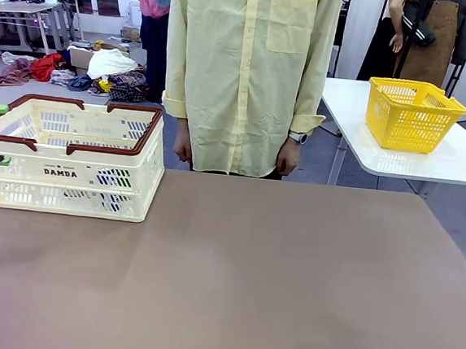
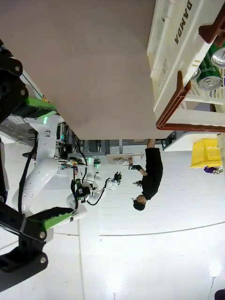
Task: Place the drinks into the Shopping basket.
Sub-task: Pick up one drink and place it into the Shopping basket.
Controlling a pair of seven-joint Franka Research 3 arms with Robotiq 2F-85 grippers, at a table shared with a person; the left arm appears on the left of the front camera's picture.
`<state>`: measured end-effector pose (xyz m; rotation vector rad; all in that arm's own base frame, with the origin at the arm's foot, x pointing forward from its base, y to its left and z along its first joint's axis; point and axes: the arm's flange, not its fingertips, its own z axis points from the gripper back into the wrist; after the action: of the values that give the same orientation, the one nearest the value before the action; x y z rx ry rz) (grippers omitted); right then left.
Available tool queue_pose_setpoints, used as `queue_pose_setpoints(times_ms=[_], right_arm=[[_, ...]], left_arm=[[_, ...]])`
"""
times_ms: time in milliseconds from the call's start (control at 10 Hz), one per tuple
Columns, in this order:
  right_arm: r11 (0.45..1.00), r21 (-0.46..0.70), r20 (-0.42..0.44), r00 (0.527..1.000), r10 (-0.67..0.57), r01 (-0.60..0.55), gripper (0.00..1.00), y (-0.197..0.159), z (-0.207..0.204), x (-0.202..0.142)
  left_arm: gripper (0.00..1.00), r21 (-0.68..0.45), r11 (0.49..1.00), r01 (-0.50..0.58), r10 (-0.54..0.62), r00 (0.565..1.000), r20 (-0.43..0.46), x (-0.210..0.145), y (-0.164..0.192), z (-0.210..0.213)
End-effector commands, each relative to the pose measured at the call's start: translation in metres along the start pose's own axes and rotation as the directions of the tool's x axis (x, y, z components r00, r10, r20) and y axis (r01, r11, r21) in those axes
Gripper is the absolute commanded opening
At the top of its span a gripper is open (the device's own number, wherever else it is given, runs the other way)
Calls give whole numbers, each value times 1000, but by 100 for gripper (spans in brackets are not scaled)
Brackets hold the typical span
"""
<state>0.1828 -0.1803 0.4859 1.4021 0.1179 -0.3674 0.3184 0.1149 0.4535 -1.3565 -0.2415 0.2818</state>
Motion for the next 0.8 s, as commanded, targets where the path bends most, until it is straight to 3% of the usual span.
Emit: queue_pose_setpoints(times_ms=[0, 700], right_arm=[[1000, 17, 0, 1000, -17, 17, 100, 7, 1, -2], [1000, 17, 0, 1000, -17, 17, 100, 7, 1, -2]], left_arm=[[100, -27, 1000, 9, -9, 1000, 6, -1, -2, -2], [100, -27, 1000, 9, -9, 1000, 6, -1, -2, -2]])
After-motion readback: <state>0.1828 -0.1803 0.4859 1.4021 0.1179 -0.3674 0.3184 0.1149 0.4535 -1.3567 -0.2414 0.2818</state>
